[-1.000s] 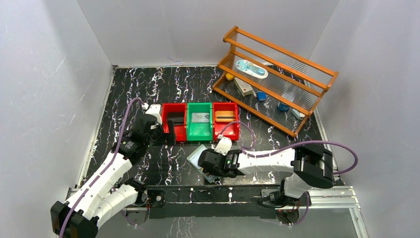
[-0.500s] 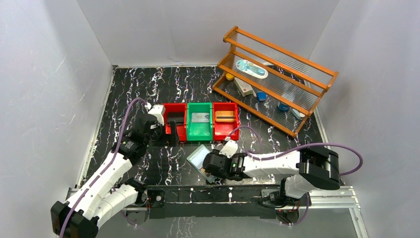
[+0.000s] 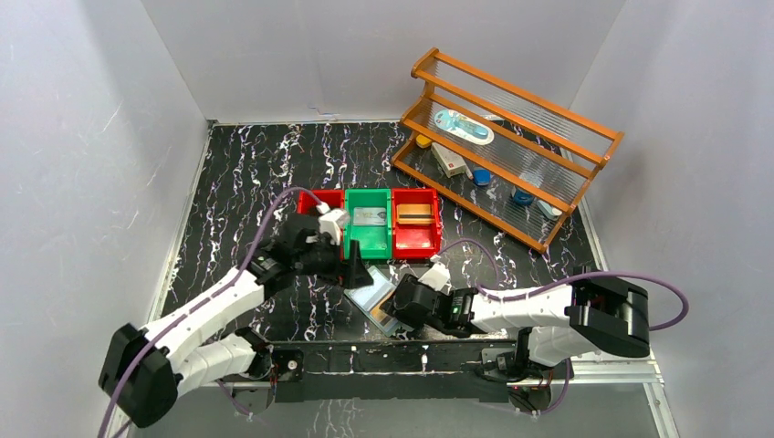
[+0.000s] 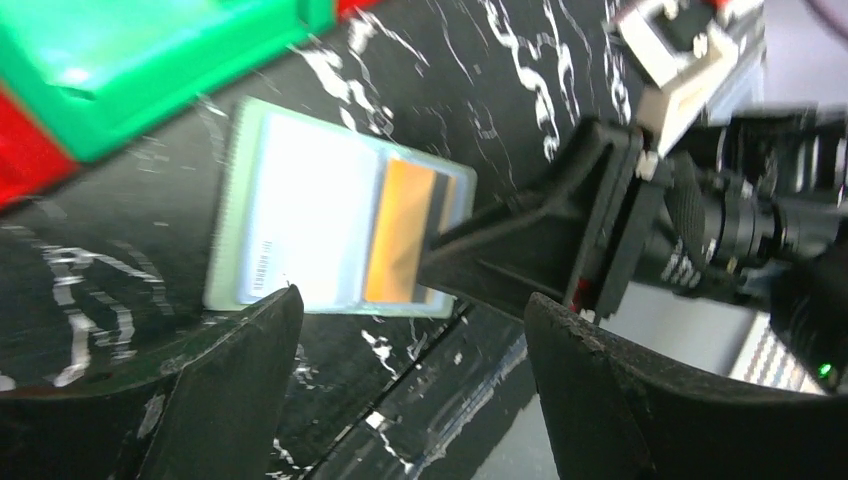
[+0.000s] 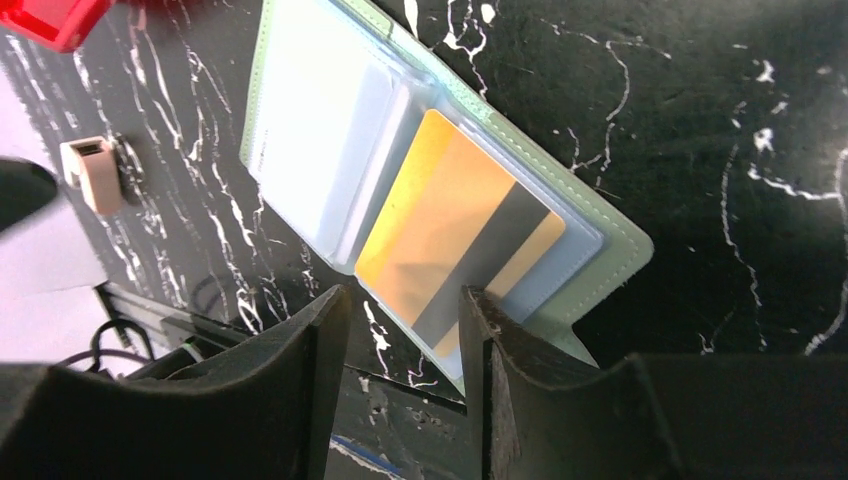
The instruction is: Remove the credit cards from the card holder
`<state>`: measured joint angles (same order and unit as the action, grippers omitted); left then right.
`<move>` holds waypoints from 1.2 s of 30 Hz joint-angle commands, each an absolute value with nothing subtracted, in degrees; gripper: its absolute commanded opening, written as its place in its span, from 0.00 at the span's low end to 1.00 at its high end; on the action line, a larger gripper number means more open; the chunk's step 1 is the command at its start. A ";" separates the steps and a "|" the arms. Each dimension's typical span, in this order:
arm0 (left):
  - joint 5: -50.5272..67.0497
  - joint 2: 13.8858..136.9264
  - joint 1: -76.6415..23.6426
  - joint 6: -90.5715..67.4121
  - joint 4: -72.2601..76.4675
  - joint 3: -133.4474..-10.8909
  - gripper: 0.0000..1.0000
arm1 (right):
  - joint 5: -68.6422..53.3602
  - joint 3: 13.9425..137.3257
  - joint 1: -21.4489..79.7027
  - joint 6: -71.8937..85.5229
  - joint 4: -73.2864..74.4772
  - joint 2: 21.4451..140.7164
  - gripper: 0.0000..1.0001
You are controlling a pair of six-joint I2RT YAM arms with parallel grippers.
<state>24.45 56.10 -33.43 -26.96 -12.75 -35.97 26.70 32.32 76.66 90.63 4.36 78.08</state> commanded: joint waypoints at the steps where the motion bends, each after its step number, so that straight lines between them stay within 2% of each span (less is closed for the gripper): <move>1: 22.81 60.80 -42.21 -28.61 -10.41 -37.62 0.77 | 22.51 27.08 75.01 87.88 3.21 80.19 0.53; 7: 21.13 67.42 -45.97 -31.27 -7.33 -36.62 0.66 | 23.54 26.40 74.80 90.75 5.54 79.54 0.49; 18: 24.88 75.59 -47.79 -31.81 -5.75 -39.12 0.55 | 24.44 20.63 74.61 92.82 3.44 75.22 0.48; 25: 24.43 79.75 -48.29 -31.21 -5.81 -39.42 0.55 | 23.91 20.47 74.62 94.03 3.67 76.31 0.46; 36: 16.46 81.50 -48.60 -29.51 -7.07 -37.88 0.56 | 24.40 17.51 74.62 95.59 4.44 74.06 0.44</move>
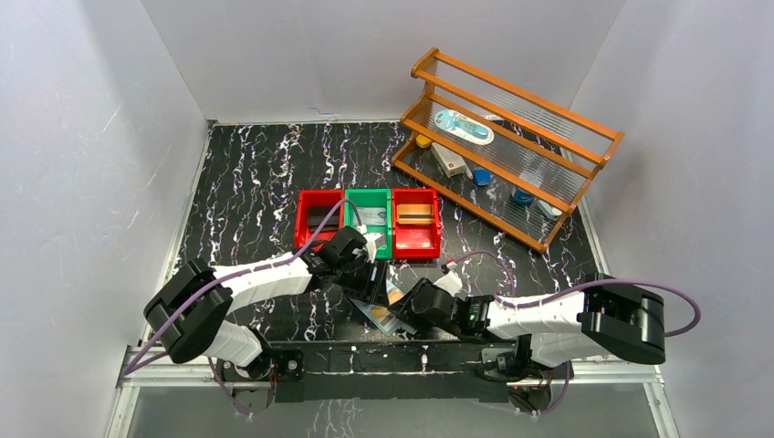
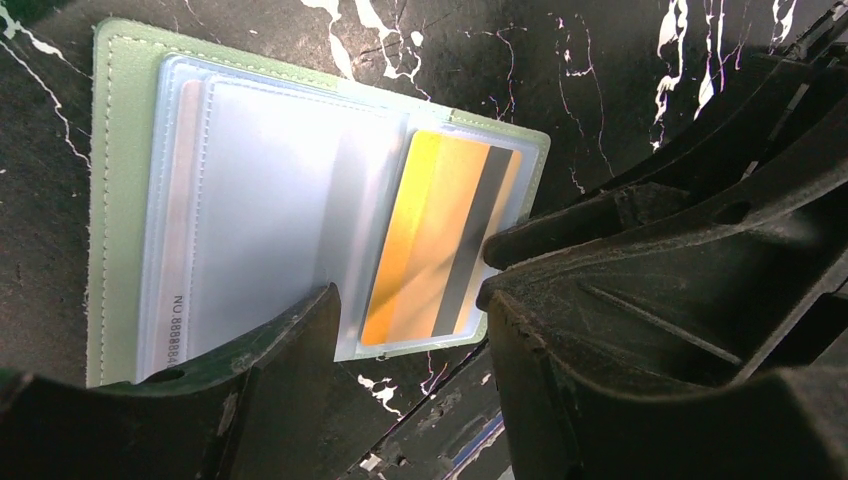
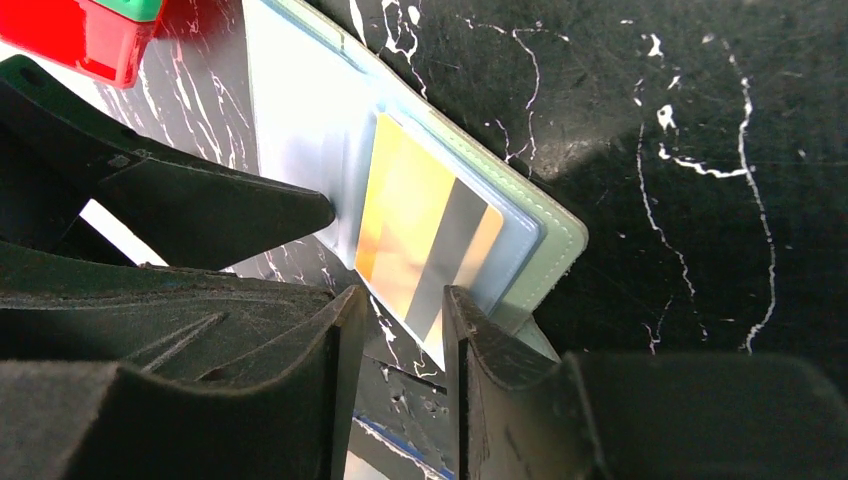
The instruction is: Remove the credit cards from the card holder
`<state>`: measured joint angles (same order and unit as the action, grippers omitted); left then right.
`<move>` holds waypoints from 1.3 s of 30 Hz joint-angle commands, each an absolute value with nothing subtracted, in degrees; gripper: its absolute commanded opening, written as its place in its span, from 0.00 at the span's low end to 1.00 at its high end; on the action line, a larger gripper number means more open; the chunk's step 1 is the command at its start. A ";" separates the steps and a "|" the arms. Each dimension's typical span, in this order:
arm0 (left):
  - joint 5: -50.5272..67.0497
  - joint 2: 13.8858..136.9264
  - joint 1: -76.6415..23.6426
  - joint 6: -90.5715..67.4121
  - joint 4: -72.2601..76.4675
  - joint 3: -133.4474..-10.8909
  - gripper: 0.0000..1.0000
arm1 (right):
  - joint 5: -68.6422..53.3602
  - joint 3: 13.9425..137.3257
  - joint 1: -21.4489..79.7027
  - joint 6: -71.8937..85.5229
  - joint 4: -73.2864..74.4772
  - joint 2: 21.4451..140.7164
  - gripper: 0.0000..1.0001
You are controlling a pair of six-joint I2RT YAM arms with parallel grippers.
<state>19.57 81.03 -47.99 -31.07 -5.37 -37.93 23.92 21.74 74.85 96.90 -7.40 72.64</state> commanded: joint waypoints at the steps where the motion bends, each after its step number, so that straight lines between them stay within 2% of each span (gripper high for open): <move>1: 16.70 81.62 -48.60 -29.45 -7.04 -37.77 0.56 | 24.41 17.35 74.61 95.68 4.52 73.89 0.44; 9: 18.11 80.29 -48.94 -28.45 -7.58 -38.38 0.54 | 24.60 16.89 74.62 96.14 4.57 73.06 0.44; 15: 18.72 76.25 -49.55 -26.27 -7.19 -40.51 0.56 | 24.71 15.62 74.58 97.51 3.58 73.61 0.43; 27: 24.47 82.56 -50.26 -24.51 -6.16 -38.85 0.56 | 24.44 14.84 74.53 97.82 2.16 73.98 0.42; 34: 15.81 84.10 -50.25 -25.46 -8.77 -37.91 0.57 | 24.26 14.85 74.44 97.61 1.81 74.44 0.42; 39: 14.04 84.74 -50.16 -27.12 -9.21 -36.98 0.55 | 23.93 14.71 74.19 96.57 0.34 74.56 0.40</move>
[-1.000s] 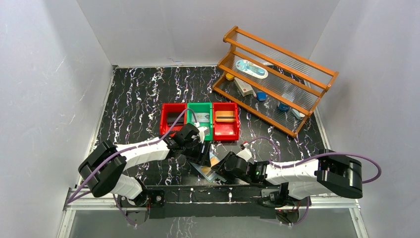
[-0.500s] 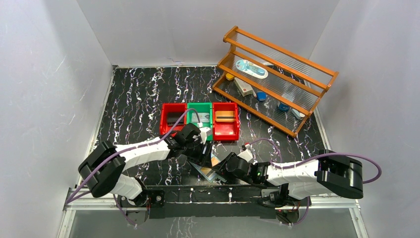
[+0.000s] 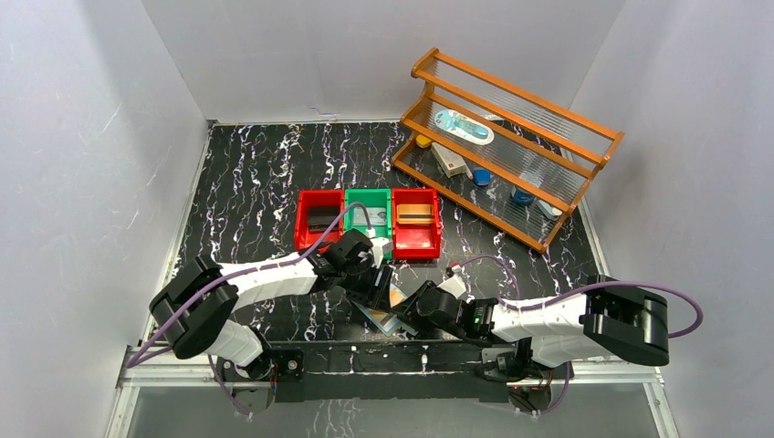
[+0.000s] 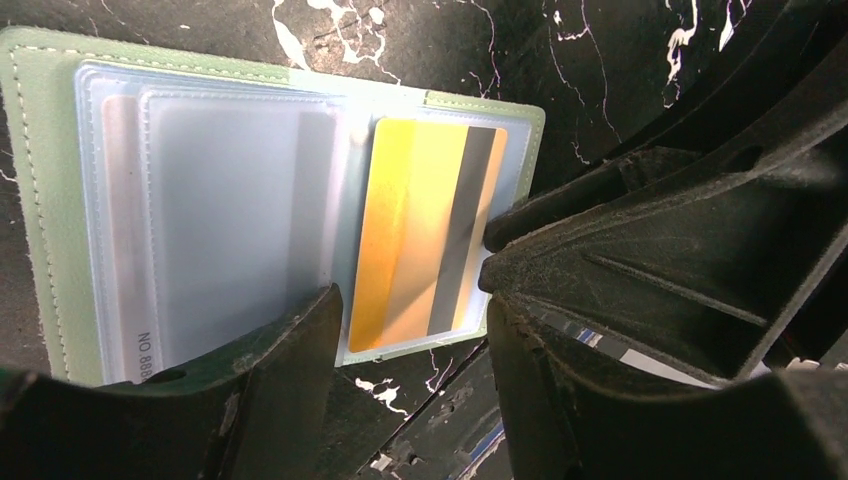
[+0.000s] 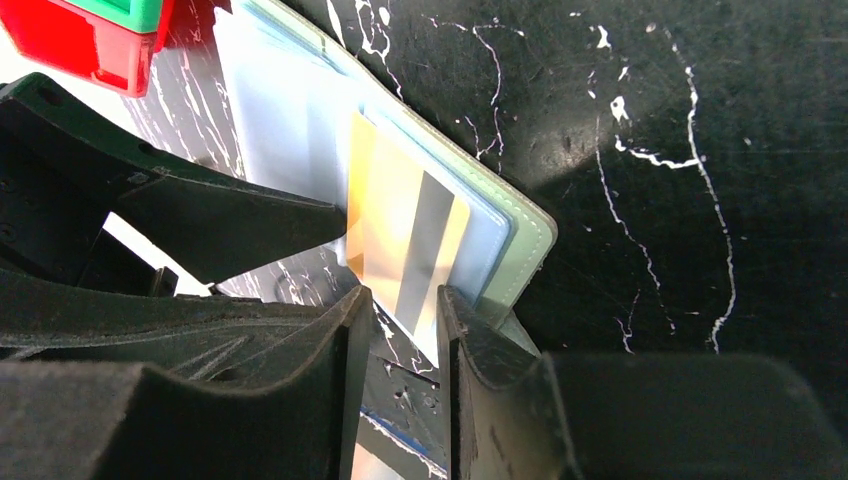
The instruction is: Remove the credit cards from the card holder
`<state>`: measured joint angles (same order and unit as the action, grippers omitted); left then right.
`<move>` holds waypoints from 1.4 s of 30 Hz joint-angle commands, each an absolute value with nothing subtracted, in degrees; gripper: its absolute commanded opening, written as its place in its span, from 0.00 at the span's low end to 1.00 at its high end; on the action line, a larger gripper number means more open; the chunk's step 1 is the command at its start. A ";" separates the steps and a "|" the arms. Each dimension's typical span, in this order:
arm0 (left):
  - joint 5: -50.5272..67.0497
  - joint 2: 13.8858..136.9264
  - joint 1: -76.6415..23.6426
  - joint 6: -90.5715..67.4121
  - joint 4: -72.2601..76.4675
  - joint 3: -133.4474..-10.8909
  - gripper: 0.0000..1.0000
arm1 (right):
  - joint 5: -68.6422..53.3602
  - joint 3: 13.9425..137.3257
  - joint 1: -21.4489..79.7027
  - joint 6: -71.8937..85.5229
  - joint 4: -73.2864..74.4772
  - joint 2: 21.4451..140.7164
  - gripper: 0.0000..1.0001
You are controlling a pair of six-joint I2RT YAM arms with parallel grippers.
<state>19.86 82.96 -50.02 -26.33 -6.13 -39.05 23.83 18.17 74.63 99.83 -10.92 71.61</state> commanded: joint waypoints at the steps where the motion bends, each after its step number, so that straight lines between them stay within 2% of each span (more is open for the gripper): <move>1: 14.17 84.95 -50.26 -27.76 -8.84 -36.64 0.53 | 23.83 14.90 74.18 96.17 0.00 74.84 0.38; 7: 19.24 86.36 -50.23 -32.04 -3.43 -33.86 0.48 | 22.82 16.72 74.05 95.40 0.03 78.59 0.34; 13: 18.44 84.11 -50.18 -34.57 -2.58 -32.78 0.41 | 22.67 15.45 73.83 95.72 -1.06 77.95 0.33; 29: 21.29 80.68 -50.19 -33.69 -3.08 -34.31 0.00 | 21.71 15.68 73.29 95.00 -1.93 79.21 0.34; 42: 13.85 76.15 -50.20 -32.52 -8.29 -34.99 0.00 | 21.63 15.38 72.21 91.69 -3.27 75.71 0.35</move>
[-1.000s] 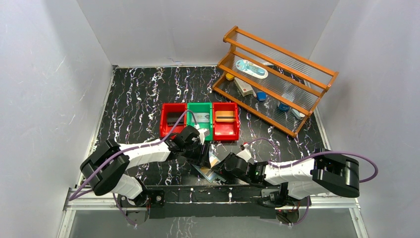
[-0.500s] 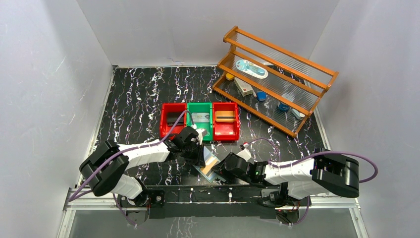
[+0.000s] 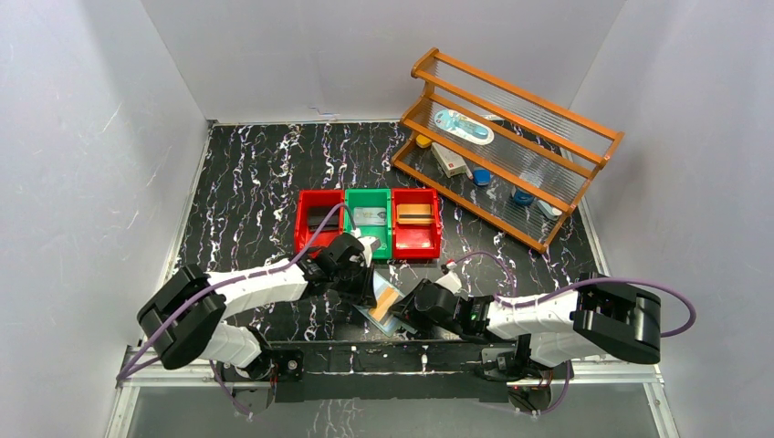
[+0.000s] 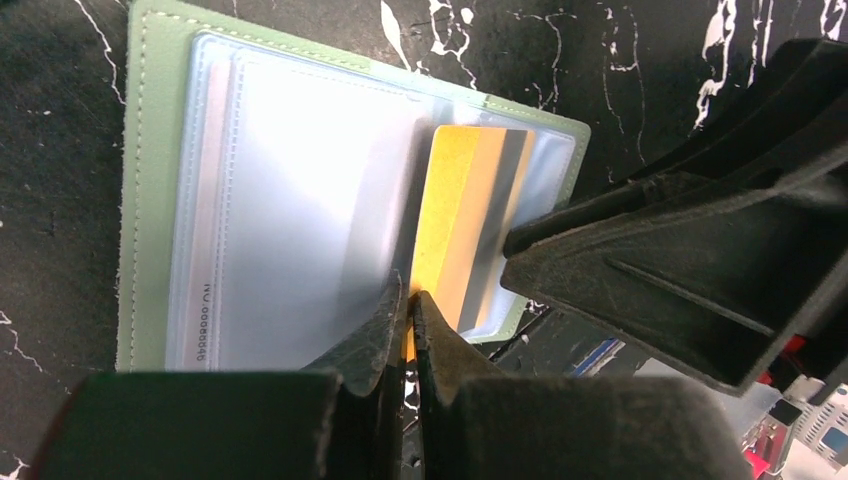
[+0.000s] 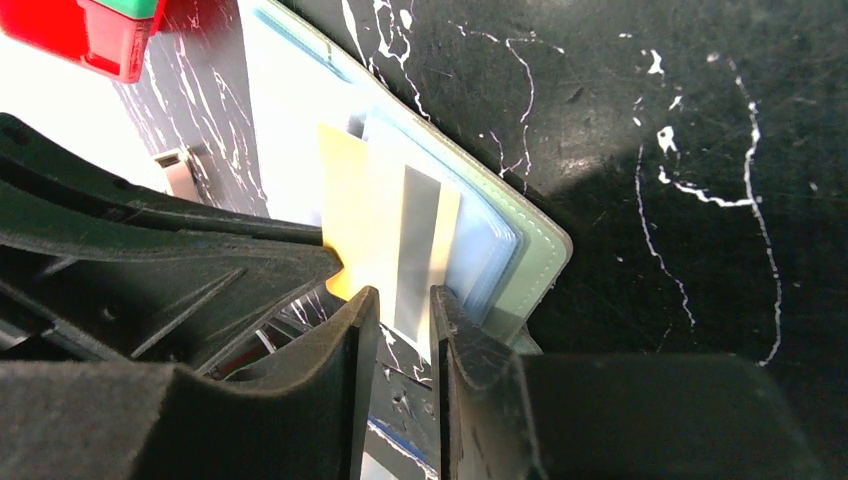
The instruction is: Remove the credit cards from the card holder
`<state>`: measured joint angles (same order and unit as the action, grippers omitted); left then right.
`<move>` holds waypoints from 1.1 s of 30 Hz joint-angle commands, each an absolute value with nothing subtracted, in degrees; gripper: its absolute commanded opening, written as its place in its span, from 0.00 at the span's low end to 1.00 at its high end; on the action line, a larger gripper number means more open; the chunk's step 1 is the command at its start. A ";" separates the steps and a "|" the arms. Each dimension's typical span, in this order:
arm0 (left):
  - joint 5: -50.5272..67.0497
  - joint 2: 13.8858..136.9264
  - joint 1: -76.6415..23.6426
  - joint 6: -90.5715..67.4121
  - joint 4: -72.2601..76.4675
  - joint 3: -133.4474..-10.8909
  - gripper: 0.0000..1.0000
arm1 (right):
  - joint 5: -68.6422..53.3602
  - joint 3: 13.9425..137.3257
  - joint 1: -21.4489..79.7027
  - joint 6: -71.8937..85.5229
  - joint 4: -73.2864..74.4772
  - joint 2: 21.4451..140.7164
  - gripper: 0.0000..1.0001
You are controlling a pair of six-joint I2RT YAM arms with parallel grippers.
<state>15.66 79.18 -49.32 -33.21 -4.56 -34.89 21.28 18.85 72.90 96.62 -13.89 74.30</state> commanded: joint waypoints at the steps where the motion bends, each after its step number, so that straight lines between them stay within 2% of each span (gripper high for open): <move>1: 13.48 75.74 -50.20 -32.46 -8.48 -34.96 0.00 | 21.72 15.49 72.18 90.50 -4.15 75.11 0.36; 18: 9.69 72.53 -50.23 -33.03 -9.56 -34.49 0.00 | 22.06 22.46 72.15 78.95 -7.45 65.09 0.36; 27: 11.37 72.84 -50.19 -33.53 -8.71 -34.31 0.00 | 19.64 24.18 71.26 79.62 -10.33 71.12 0.39; 33: 13.44 73.17 -50.18 -33.68 -8.23 -34.30 0.00 | 15.43 20.51 69.72 84.38 -16.56 78.53 0.37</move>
